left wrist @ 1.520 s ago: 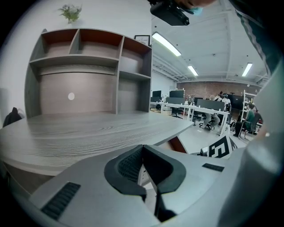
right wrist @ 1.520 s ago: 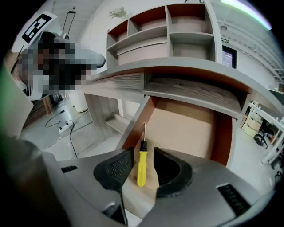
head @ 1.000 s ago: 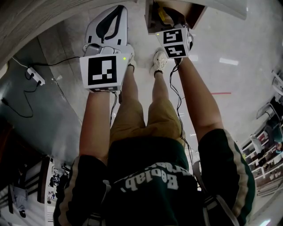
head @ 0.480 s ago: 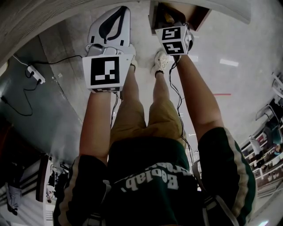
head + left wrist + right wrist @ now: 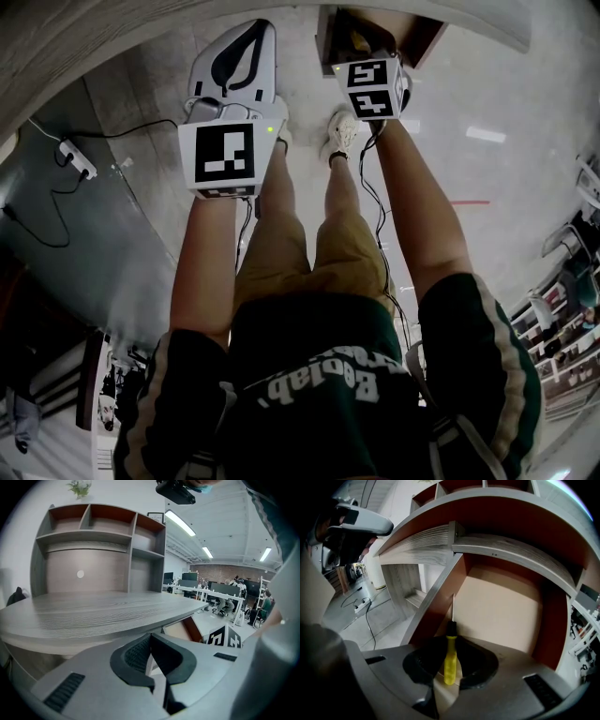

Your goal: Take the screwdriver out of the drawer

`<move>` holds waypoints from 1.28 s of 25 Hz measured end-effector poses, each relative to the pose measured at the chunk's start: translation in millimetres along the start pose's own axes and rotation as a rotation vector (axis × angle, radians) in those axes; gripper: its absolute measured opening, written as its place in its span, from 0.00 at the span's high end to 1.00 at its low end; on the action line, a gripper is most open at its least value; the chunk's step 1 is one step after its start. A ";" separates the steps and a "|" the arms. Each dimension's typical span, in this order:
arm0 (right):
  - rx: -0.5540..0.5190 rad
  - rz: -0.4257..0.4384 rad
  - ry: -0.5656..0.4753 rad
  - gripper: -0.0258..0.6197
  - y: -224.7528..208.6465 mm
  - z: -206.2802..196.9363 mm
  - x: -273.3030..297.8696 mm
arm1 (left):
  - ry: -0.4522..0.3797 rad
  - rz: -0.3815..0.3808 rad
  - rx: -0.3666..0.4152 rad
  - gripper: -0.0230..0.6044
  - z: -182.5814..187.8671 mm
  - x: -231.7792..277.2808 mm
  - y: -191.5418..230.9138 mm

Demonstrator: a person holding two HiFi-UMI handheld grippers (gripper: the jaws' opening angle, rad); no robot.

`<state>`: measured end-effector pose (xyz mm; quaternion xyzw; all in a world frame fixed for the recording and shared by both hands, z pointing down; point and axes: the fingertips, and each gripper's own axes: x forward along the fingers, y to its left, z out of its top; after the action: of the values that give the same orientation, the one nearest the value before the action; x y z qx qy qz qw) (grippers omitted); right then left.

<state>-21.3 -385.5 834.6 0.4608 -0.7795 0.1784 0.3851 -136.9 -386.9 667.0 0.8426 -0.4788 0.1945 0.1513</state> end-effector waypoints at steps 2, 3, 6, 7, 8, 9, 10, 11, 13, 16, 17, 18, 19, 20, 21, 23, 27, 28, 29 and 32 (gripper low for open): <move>-0.002 -0.006 -0.006 0.83 -2.8 3.3 -4.1 | 0.000 0.001 -0.001 0.93 1.7 -0.4 -0.6; -0.005 -0.008 -0.011 0.83 -4.2 5.6 -7.0 | -0.002 0.002 -0.004 0.93 3.4 -0.8 -1.5; -0.016 -0.004 -0.022 0.83 -6.2 10.4 -16.9 | -0.004 0.000 -0.006 0.93 7.2 -3.0 -7.5; -0.014 -0.003 -0.026 0.83 -7.3 11.8 -20.1 | -0.003 0.000 -0.003 0.93 8.6 -3.0 -9.8; -0.012 -0.005 -0.031 0.83 -9.2 13.5 -23.4 | -0.005 -0.001 0.000 0.93 10.8 -2.7 -12.2; -0.013 -0.007 -0.036 0.83 -11.8 15.3 -27.1 | -0.008 -0.002 0.002 0.93 13.8 -2.2 -14.9; -0.014 -0.009 -0.040 0.83 -14.4 16.4 -31.3 | -0.011 -0.002 0.005 0.93 16.9 -2.0 -18.1; -0.013 -0.010 -0.043 0.83 -16.7 16.4 -35.9 | -0.013 -0.003 0.007 0.93 19.6 -2.2 -21.7; -0.009 -0.008 -0.045 0.83 -19.5 14.2 -44.8 | -0.014 -0.002 0.010 0.93 23.2 -3.1 -28.5; -0.007 0.001 -0.050 0.83 -20.9 12.7 -54.0 | -0.019 0.005 0.013 0.93 27.5 -5.2 -33.4; -0.008 0.004 -0.051 0.83 -20.9 13.1 -57.4 | -0.021 0.006 0.015 0.93 29.0 -6.5 -34.8; -0.009 0.006 -0.051 0.83 -20.9 13.4 -61.7 | -0.022 0.007 0.018 0.93 30.5 -8.0 -36.9; -0.010 0.008 -0.051 0.83 -21.1 13.7 -66.9 | -0.023 0.007 0.022 0.93 32.0 -9.7 -39.7; -0.009 0.010 -0.051 0.83 -21.5 14.0 -72.8 | -0.023 0.008 0.025 0.93 34.0 -11.5 -43.1; -0.007 0.012 -0.051 0.83 -22.0 14.3 -79.1 | -0.024 0.008 0.027 0.93 36.5 -13.4 -47.0; -0.006 0.017 -0.062 0.83 -24.1 17.6 -92.3 | -0.026 0.011 0.031 0.93 43.8 -17.5 -55.2; -0.002 0.025 -0.082 0.83 -29.6 28.1 -123.3 | -0.026 0.013 0.035 0.93 63.3 -26.9 -72.7; -0.003 0.030 -0.083 0.83 -30.4 30.4 -131.1 | -0.026 0.012 0.038 0.93 68.3 -29.2 -77.3; -0.005 0.035 -0.084 0.83 -31.1 32.2 -138.5 | -0.027 0.010 0.040 0.93 73.1 -31.3 -81.7; -0.008 0.041 -0.089 0.83 -35.5 36.4 -161.0 | -0.033 0.009 0.043 0.93 87.8 -39.6 -94.5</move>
<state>38.1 -333.2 685.4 0.4506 -0.8059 0.1623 0.3481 -57.4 -349.1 564.6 0.8465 -0.4808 0.1916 0.1246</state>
